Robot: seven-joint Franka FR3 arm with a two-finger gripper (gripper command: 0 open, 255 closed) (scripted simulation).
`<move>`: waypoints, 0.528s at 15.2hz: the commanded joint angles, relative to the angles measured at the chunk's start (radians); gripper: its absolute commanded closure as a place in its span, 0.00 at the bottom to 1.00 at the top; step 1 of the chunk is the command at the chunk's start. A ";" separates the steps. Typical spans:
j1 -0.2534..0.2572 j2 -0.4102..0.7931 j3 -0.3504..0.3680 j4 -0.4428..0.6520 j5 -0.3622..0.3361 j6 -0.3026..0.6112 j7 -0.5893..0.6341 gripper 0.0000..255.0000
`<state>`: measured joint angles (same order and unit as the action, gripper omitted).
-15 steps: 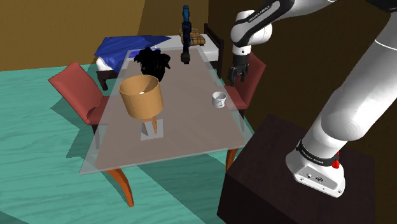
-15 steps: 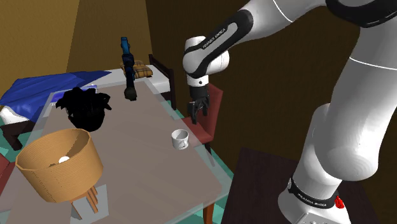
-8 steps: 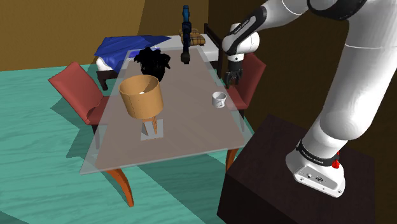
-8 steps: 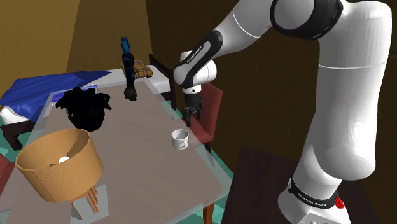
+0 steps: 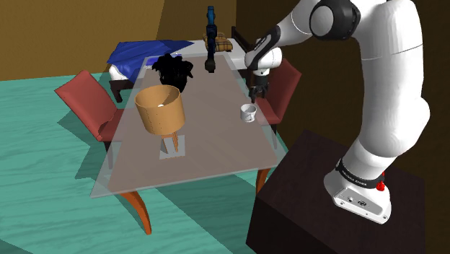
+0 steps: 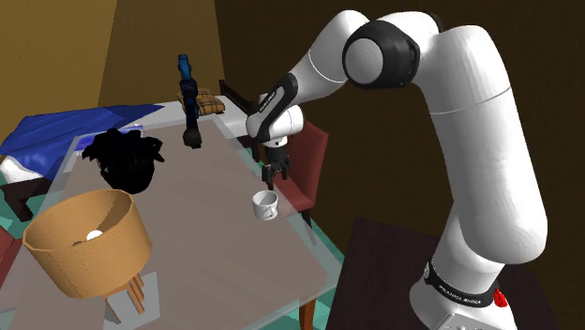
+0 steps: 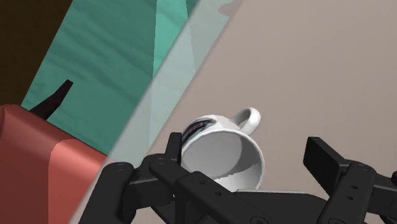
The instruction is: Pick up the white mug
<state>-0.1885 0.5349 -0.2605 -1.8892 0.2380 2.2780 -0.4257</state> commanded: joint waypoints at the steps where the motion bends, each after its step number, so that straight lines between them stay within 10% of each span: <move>1: -0.024 0.080 0.008 0.086 0.014 -0.004 -0.016 0.00; 8: -0.091 0.316 0.031 0.359 0.038 -0.031 -0.037 0.00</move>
<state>-0.2702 0.8291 -0.2309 -1.5568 0.2738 2.2501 -0.4580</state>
